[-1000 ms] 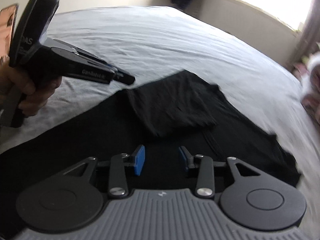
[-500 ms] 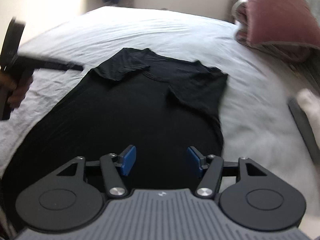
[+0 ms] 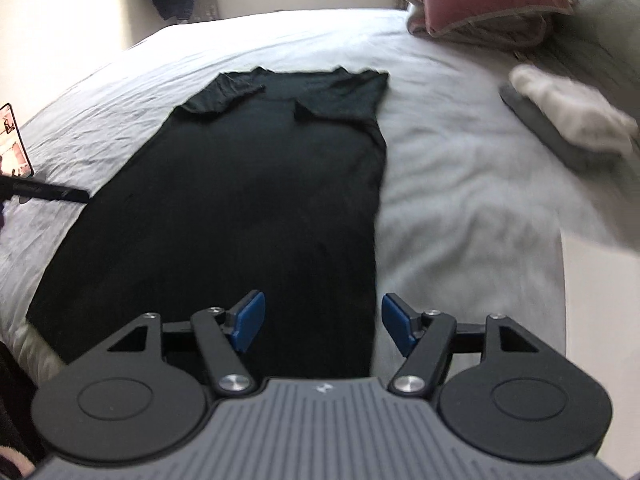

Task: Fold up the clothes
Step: 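Grasp the black T-shirt hem with the left gripper while the right gripper grasps beside it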

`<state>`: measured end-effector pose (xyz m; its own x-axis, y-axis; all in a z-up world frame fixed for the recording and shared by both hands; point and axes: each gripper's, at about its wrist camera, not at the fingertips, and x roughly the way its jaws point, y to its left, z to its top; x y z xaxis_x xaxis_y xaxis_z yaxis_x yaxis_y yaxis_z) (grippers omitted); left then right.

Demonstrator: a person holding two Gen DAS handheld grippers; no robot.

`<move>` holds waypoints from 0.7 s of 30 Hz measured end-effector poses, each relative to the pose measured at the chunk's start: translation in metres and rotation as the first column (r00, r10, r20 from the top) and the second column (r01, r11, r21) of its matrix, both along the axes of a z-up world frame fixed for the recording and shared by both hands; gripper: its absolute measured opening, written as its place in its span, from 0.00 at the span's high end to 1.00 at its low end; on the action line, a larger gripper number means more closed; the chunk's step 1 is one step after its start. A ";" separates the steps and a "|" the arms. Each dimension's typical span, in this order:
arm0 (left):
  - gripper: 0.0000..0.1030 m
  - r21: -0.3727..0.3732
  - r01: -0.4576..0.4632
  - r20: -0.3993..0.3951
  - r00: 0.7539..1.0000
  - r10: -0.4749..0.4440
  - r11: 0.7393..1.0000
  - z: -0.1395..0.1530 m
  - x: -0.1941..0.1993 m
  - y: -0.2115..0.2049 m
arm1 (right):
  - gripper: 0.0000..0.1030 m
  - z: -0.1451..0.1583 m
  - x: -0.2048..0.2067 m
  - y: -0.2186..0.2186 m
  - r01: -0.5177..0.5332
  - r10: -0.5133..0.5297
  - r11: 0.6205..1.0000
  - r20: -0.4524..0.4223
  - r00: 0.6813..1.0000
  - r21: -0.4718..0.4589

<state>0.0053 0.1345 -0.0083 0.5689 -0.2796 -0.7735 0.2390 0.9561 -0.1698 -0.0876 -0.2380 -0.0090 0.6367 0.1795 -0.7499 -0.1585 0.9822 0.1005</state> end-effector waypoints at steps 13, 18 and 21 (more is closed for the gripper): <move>0.73 -0.226 0.065 -0.194 0.975 -0.111 0.972 -0.030 -0.054 0.035 | 0.50 -0.035 -0.052 -0.068 0.105 -0.035 0.900 -0.169 0.985 0.424; 0.73 -0.327 0.069 -0.233 0.961 -0.151 0.942 -0.041 -0.057 0.045 | 0.53 -0.045 -0.056 -0.083 0.114 0.019 0.816 -0.223 0.975 0.567; 0.73 -0.383 0.075 -0.258 0.948 -0.184 0.921 -0.047 -0.054 0.049 | 0.53 -0.048 -0.054 -0.084 0.113 0.039 0.796 -0.236 0.971 0.595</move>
